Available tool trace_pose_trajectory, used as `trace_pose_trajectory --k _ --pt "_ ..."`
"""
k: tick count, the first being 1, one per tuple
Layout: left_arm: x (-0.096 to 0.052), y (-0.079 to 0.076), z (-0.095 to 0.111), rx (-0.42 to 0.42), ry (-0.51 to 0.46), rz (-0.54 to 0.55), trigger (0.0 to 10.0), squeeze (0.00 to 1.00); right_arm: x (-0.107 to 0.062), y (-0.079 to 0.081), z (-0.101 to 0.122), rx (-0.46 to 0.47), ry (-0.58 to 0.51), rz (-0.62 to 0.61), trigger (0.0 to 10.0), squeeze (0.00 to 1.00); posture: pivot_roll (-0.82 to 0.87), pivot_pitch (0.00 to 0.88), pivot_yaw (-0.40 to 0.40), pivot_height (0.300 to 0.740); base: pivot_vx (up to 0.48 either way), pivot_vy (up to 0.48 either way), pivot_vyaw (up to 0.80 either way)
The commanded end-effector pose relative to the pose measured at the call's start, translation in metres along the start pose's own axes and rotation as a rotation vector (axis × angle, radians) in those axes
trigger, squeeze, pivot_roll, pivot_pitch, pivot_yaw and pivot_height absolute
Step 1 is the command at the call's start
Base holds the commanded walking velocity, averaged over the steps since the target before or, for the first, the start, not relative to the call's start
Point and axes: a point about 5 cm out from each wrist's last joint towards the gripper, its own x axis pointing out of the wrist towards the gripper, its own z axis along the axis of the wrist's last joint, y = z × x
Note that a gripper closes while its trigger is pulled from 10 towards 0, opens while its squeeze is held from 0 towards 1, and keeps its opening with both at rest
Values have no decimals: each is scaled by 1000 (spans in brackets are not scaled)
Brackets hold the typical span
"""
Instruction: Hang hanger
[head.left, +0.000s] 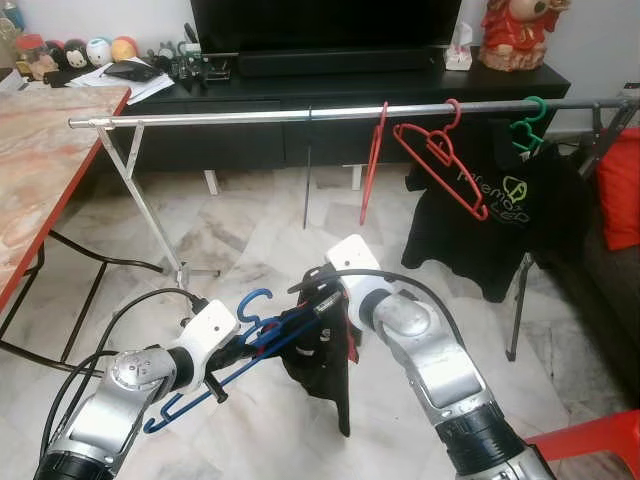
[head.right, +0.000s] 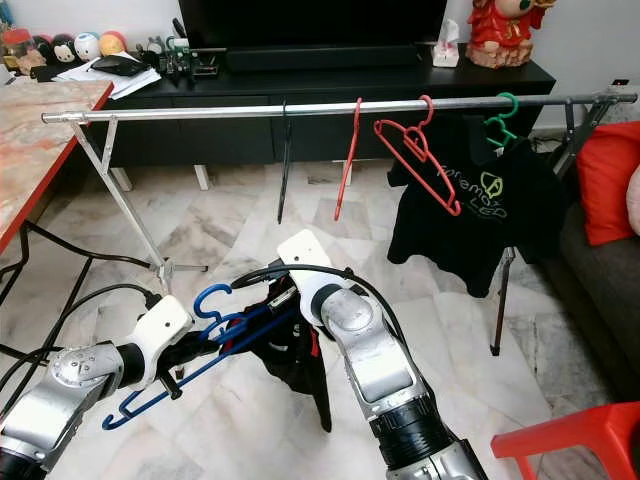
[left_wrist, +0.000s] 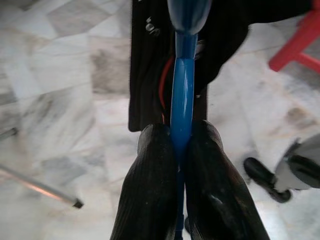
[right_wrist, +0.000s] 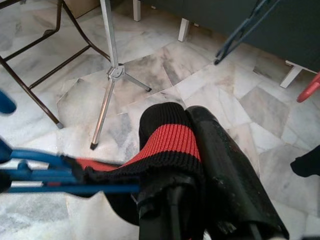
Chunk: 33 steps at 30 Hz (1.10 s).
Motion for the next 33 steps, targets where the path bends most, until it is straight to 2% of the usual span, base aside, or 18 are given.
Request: trace_pose_trajectory --k 1,7,13,19,28,33 --pt "-1 -6 7 -7 -47 -46 10000 0 -2 3 15 -18 -55 14 10000 0 -82 75 6 740 0 0 0" --pt "0 -8 9 -14 -59 -71 10000 0 -1 4 18 -24 -59 27 10000 0 -78 66 2 740 0 0 0" --pt "1 -4 3 12 -8 -27 10000 0 -3 7 27 -16 -73 33 10000 0 -81 60 2 740 0 0 0" --pt "2 0 -4 18 39 27 10000 0 -3 7 24 4 -63 13 10000 0 -80 61 3 740 0 0 0" --pt "4 0 -4 2 25 25 10000 0 -4 21 28 18 -80 79 10000 0 -80 75 2 740 0 0 0" --pt "10 5 -1 11 20 73 10000 0 -6 32 31 31 -76 124 10000 0 -86 80 5 740 0 0 0"
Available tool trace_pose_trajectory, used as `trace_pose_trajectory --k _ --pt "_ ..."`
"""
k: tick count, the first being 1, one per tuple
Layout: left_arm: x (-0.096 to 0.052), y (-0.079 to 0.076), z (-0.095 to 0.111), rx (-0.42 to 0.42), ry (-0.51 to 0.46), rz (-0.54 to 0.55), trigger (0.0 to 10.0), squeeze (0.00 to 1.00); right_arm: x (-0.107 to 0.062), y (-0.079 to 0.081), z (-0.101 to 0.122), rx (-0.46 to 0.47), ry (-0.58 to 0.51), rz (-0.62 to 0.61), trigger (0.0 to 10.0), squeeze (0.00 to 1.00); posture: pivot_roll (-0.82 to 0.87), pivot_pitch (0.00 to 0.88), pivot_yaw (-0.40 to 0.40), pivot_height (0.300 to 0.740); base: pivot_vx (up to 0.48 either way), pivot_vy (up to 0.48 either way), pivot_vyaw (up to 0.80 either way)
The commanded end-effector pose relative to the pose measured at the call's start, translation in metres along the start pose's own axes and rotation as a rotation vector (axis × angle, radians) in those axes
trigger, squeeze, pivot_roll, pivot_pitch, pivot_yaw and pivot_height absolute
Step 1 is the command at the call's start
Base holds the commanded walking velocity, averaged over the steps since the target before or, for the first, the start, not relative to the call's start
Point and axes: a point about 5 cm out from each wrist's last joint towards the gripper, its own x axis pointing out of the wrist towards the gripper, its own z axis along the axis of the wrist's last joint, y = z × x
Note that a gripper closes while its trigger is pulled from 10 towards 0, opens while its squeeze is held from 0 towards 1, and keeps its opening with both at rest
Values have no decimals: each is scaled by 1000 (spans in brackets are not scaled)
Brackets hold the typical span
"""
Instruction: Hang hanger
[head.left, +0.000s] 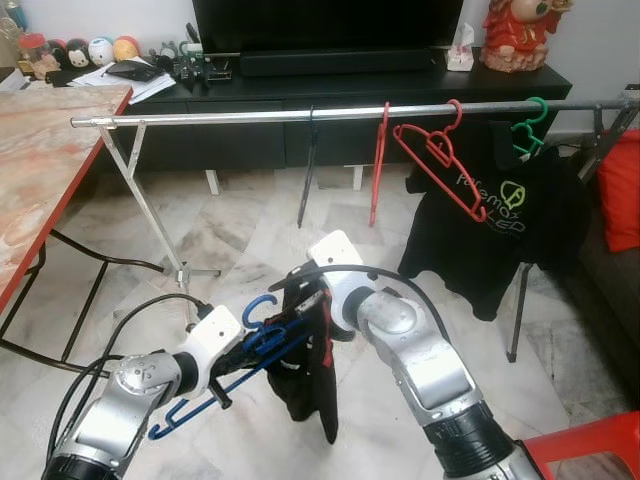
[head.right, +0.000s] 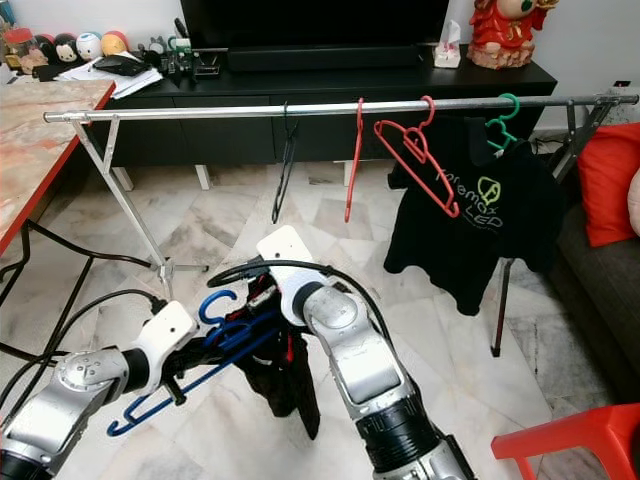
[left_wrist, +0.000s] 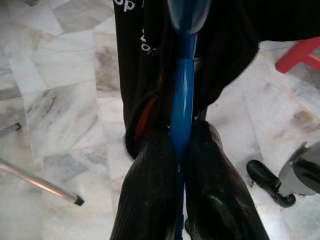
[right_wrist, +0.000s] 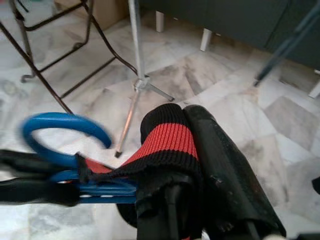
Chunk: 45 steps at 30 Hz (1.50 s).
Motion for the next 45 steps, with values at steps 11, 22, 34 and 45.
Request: trace_pose_trajectory --k 11,22,34,45 --pt "11 12 16 -39 -112 160 10000 0 -2 26 5 35 -14 77 10000 0 -91 86 5 740 0 0 0" --pt "9 27 37 -109 -273 284 10000 0 -5 20 -2 135 12 10 10000 0 -89 115 23 740 0 0 0" --pt "9 35 52 -174 -406 381 10000 0 -8 25 -4 209 3 23 10000 0 -85 109 29 740 0 0 0" --pt "6 34 68 -266 -532 330 10000 0 -8 28 -10 219 18 29 10000 569 -83 108 31 740 0 0 0"
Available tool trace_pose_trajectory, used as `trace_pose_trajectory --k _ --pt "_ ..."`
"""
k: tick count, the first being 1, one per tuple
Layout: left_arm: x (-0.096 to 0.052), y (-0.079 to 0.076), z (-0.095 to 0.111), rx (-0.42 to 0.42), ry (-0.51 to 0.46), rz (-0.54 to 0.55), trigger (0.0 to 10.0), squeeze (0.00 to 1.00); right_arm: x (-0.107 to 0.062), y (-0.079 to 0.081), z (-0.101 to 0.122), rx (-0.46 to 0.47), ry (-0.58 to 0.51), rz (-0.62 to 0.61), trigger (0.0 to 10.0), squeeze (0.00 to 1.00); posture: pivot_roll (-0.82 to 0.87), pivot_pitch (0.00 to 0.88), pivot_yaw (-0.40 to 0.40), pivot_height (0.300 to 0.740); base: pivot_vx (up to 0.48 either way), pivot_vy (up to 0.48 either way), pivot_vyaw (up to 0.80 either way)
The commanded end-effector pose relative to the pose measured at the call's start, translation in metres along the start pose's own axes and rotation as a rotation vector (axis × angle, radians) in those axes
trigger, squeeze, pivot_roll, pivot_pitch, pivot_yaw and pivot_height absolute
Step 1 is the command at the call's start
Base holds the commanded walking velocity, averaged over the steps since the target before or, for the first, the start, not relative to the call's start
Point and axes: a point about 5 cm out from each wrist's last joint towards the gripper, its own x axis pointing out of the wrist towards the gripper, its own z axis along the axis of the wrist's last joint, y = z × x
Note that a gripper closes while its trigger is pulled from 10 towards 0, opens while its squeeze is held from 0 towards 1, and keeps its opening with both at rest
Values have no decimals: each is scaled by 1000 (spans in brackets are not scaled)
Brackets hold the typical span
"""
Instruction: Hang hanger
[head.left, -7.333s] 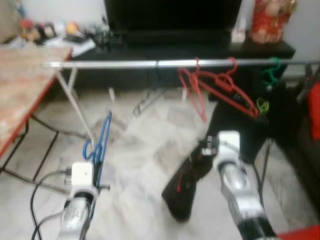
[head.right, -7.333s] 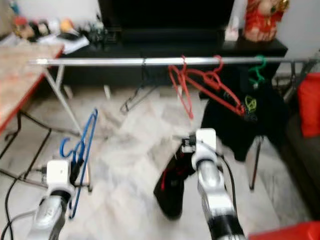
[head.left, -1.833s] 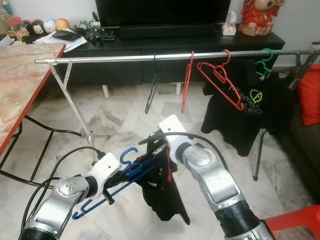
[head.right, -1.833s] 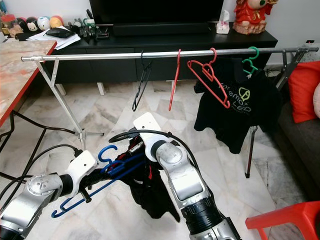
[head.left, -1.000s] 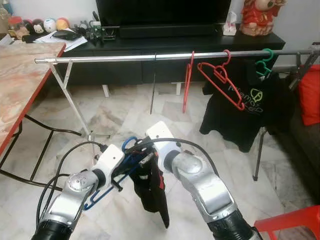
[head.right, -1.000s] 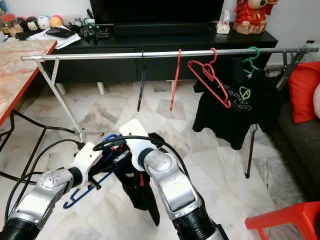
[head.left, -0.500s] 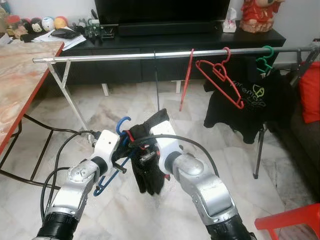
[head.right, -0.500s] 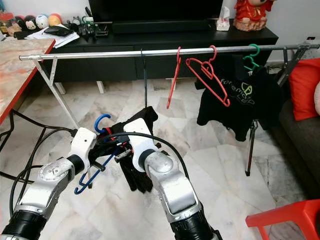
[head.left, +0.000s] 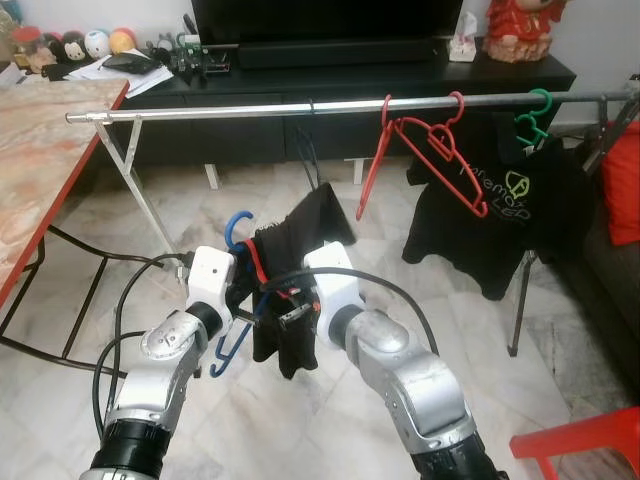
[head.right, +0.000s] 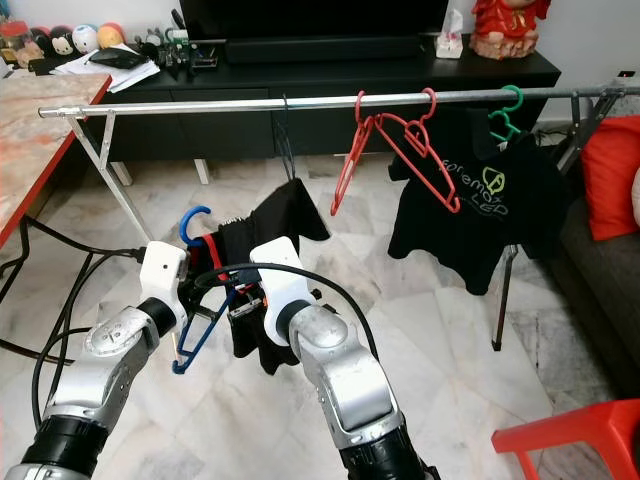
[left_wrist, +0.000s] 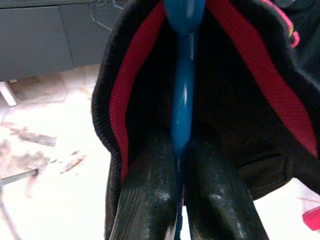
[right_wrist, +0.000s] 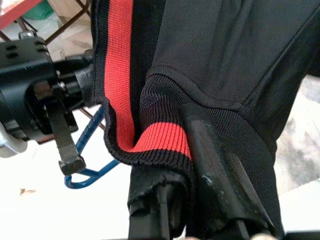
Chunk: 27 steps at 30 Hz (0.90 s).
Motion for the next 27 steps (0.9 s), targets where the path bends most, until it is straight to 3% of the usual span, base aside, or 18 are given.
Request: trace_pose_trajectory --k 1,27 --pt "2 3 23 10 -98 5 10000 0 -1 5 -2 13 5 24 10000 1000 -83 110 29 740 0 0 0" --pt "2 9 30 -14 -141 47 10000 0 -6 8 -4 16 8 45 10000 1000 -90 113 25 740 0 0 0"
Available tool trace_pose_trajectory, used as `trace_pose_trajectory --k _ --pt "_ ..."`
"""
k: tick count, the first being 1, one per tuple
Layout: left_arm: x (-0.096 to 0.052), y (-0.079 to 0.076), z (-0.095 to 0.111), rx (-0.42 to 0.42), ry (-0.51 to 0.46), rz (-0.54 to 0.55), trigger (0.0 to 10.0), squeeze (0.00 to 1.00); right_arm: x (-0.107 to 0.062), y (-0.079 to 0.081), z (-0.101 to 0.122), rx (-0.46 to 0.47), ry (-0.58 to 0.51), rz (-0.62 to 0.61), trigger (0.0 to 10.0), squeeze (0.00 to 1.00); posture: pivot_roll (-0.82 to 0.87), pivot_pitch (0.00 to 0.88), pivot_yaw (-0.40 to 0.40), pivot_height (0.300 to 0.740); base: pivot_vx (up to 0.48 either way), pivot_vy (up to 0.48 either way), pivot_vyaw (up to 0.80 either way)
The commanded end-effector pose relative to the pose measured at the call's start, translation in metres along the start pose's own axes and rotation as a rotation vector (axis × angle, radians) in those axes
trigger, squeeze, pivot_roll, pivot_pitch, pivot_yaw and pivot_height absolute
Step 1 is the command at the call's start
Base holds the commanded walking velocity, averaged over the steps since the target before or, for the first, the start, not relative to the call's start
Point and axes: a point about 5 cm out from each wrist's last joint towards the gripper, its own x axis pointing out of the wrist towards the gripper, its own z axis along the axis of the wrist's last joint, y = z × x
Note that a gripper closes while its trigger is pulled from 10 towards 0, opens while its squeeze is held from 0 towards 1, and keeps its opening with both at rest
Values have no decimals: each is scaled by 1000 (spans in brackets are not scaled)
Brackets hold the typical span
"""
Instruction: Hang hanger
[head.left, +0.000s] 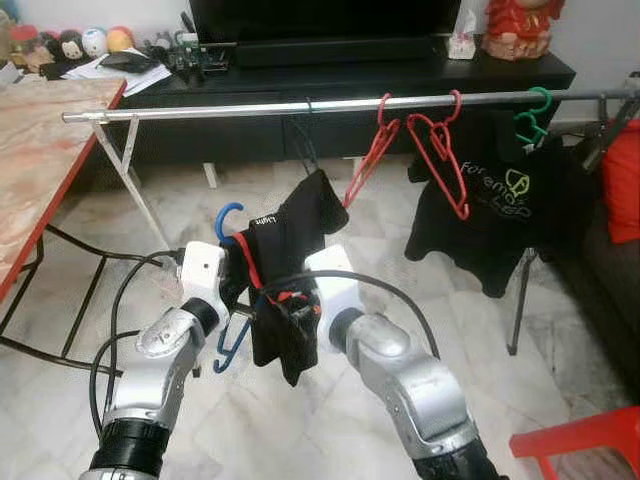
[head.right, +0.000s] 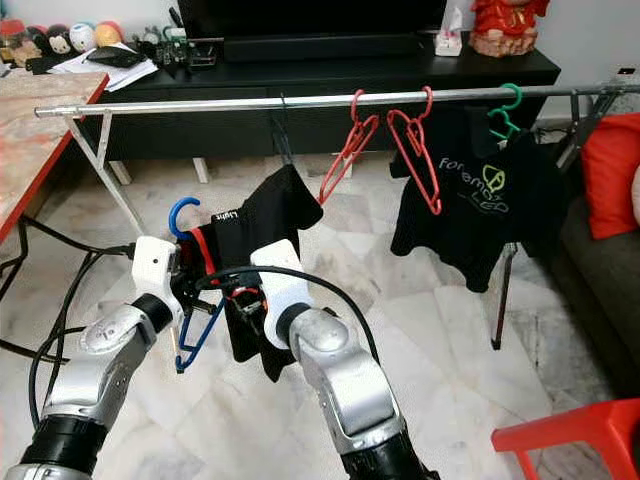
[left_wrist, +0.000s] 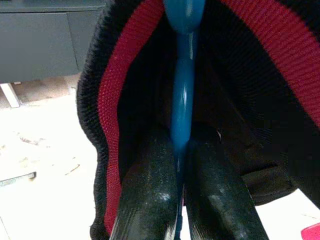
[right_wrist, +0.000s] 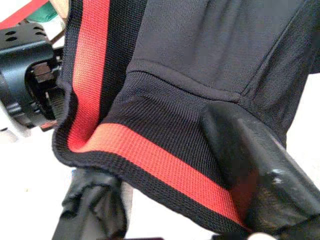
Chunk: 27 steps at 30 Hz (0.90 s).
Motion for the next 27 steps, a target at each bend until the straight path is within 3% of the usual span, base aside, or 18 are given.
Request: trace_pose_trajectory --k 1,15,27 --pt "3 4 24 11 -104 17 10000 0 -2 6 -4 8 22 32 10000 1000 -90 113 25 740 0 0 0" --pt "3 11 27 -6 -133 83 10000 0 -16 6 -16 -5 76 55 10000 1000 -92 115 22 740 0 0 0" --pt "5 11 28 -17 -149 93 10000 0 -34 1 -29 -104 153 76 10000 1000 -98 113 19 740 0 0 0"
